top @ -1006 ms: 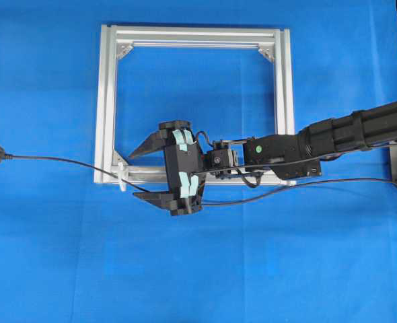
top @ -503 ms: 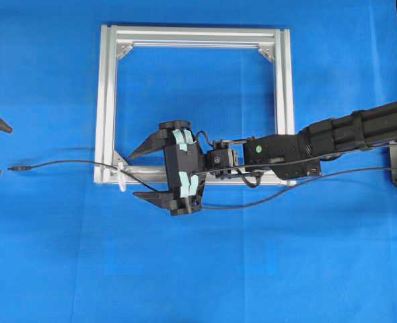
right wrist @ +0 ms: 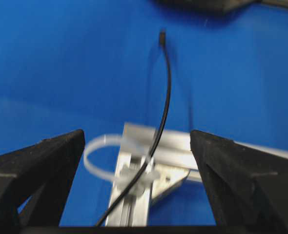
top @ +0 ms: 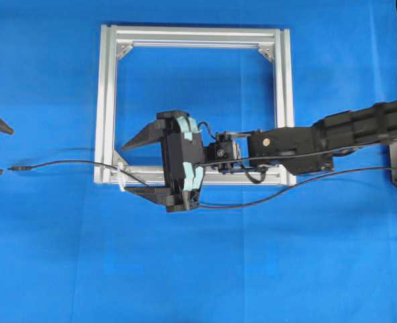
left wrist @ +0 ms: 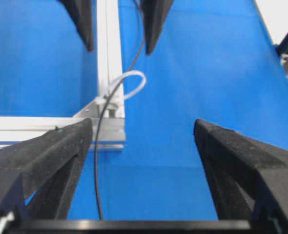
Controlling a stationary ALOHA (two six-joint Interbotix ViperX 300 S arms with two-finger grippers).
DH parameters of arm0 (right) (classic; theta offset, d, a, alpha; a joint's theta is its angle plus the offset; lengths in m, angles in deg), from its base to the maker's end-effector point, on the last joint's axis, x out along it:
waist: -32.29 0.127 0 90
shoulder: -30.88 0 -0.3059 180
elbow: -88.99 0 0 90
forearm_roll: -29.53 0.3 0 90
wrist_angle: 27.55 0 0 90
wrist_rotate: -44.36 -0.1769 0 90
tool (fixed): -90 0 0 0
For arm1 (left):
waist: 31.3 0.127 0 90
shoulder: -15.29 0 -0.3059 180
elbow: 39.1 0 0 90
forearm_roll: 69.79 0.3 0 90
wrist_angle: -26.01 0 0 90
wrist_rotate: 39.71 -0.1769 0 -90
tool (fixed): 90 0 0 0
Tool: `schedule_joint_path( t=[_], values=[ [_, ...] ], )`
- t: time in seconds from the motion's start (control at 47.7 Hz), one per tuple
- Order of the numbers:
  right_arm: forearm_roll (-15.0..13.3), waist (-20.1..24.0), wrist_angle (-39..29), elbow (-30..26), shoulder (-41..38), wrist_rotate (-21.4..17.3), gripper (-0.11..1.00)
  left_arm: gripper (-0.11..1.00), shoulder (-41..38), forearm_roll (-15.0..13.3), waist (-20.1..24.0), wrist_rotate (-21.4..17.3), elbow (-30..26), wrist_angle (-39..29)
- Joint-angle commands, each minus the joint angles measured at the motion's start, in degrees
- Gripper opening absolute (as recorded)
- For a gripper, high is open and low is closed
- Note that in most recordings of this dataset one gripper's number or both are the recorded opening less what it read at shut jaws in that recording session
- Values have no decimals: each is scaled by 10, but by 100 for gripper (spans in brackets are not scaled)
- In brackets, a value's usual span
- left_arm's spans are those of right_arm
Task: Insert the wire through the string loop located on the left side.
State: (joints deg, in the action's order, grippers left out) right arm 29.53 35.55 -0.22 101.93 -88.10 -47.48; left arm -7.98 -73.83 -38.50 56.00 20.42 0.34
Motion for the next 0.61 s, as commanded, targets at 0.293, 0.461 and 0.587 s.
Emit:
schedule_joint_path(
  t=[0.293, 0.461, 0.587],
  values=[
    [2, -8, -65, -21, 109, -1, 96, 79, -9, 1, 2, -4, -5, 19],
    [2, -8, -92, -26, 132, -1, 96, 79, -10, 1, 2, -4, -4, 34],
    [2, -8, -98, -26, 134, -2, 96, 79, -10, 1, 2, -4, -3, 35]
  ],
)
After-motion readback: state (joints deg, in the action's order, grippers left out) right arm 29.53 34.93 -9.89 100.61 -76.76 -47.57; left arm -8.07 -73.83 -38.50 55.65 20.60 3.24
